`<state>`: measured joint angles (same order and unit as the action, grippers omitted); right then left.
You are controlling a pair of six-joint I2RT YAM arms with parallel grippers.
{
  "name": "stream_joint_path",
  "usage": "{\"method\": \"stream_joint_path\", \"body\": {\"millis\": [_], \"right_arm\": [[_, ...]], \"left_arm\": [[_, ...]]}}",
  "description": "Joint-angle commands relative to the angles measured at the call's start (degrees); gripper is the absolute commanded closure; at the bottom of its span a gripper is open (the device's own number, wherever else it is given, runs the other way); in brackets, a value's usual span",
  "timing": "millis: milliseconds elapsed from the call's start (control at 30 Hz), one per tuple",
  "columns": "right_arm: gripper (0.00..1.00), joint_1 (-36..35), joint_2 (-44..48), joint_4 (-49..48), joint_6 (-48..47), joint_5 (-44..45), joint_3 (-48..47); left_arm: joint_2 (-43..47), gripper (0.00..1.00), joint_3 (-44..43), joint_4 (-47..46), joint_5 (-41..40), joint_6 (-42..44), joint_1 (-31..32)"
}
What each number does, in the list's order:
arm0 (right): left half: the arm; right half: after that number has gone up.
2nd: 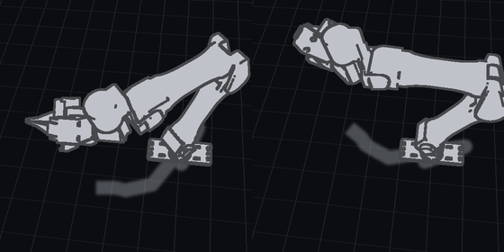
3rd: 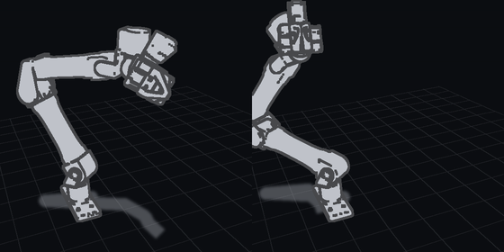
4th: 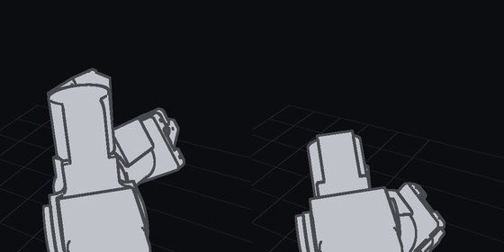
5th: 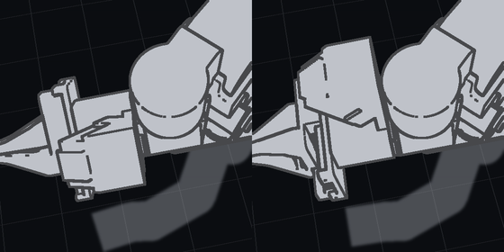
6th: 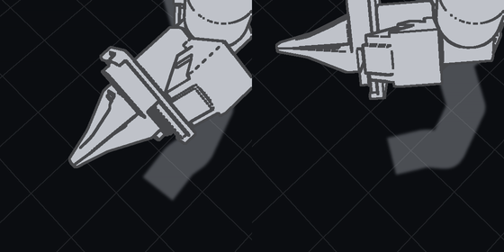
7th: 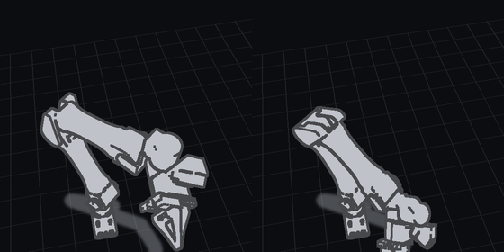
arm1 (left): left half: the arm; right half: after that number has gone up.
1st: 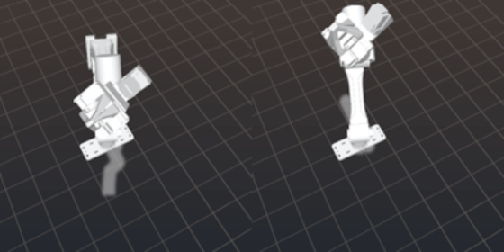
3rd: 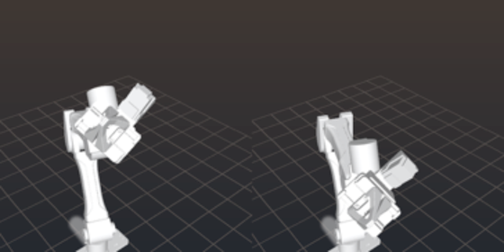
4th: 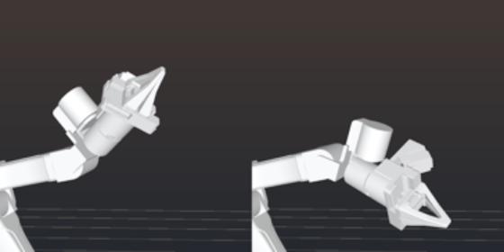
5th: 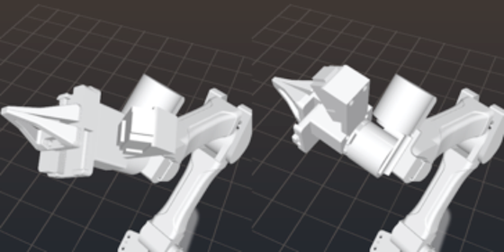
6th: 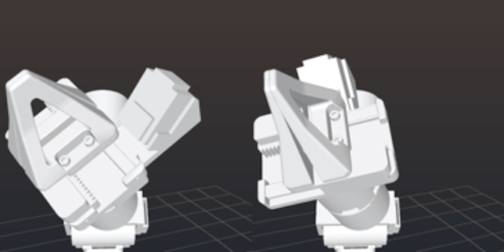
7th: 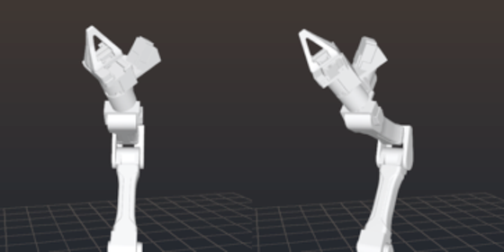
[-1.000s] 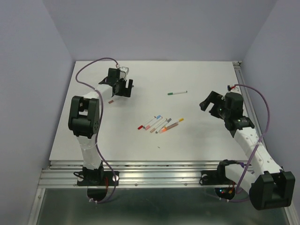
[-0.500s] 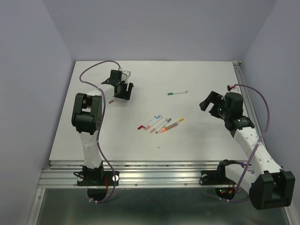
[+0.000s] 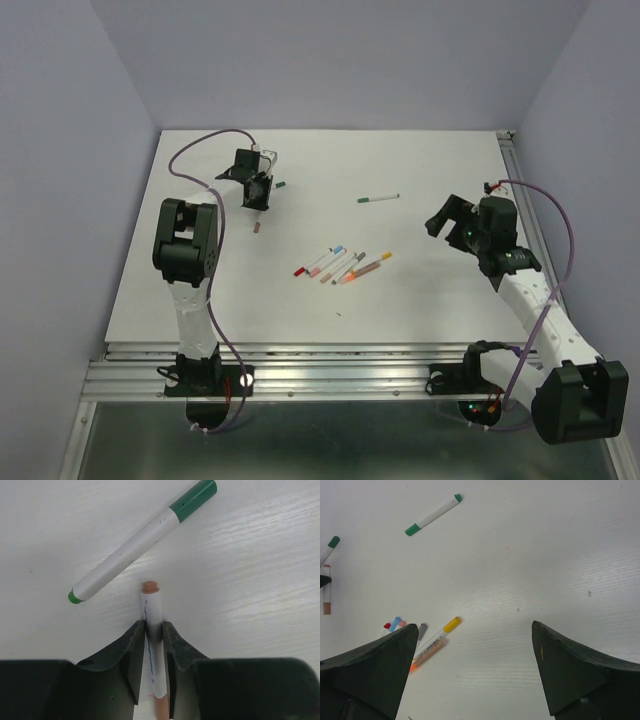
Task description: Open the pen caps
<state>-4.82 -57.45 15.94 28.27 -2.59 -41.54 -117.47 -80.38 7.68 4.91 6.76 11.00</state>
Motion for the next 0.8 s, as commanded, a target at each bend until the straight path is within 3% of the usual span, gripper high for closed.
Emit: {"method": "stream_joint_path", "body": {"millis": [0, 133, 233, 300, 367, 500, 600, 667, 767], "right_arm": [[0.0, 0.16, -0.73, -1.35, 0.2, 0.83, 0.58], [0.0, 0.16, -0.38, -1.27, 0.55, 0.83, 0.67], [0.0, 0.07, 0.58, -0.83, 2.47, 2.15, 0.58], [0.0, 0.16, 0.67, 2.41, 7.12, 7.56, -0.46], [0.0, 0.07, 0.32, 3.13, 8.74, 7.96, -0.74], [0.0, 0.07, 1.81, -0.11, 4.17, -3.87, -0.83], [0.0, -0.1, 4.19, -7.75, 2.4, -14.59, 2.33], [0.0, -5.09, 3.14, -7.6, 0.65, -13.94, 1.38], [0.0, -24.81, -1.59, -9.17, -0.76, -3.33, -0.12]], "left_arm": [[-0.92, 0.72, 1.01, 4.44, 0.19, -0.96, -0.28], [-0.22, 1.0, 1.8, 4.36, 0.8, -2.54, -0.28], [1.88, 1.0, 3.82, 3.49, 2.12, -4.99, -0.19], [4.25, 1.0, 7.06, 1.47, 1.69, -6.5, 0.15], [9.52, 1.0, 9.61, 0.32, 1.33, -12.02, 0.51], [21.99, 1.0, 19.52, -6.33, 0.37, -20.63, 2.44], [32.28, 1.0, 24.46, -13.71, 2.74, -29.94, 4.54], [38.0, 1.0, 28.25, -16.29, -2.07, -38.96, 7.88], [42.4, 1.0, 28.97, -16.74, -11.03, -45.84, 13.84]]}}
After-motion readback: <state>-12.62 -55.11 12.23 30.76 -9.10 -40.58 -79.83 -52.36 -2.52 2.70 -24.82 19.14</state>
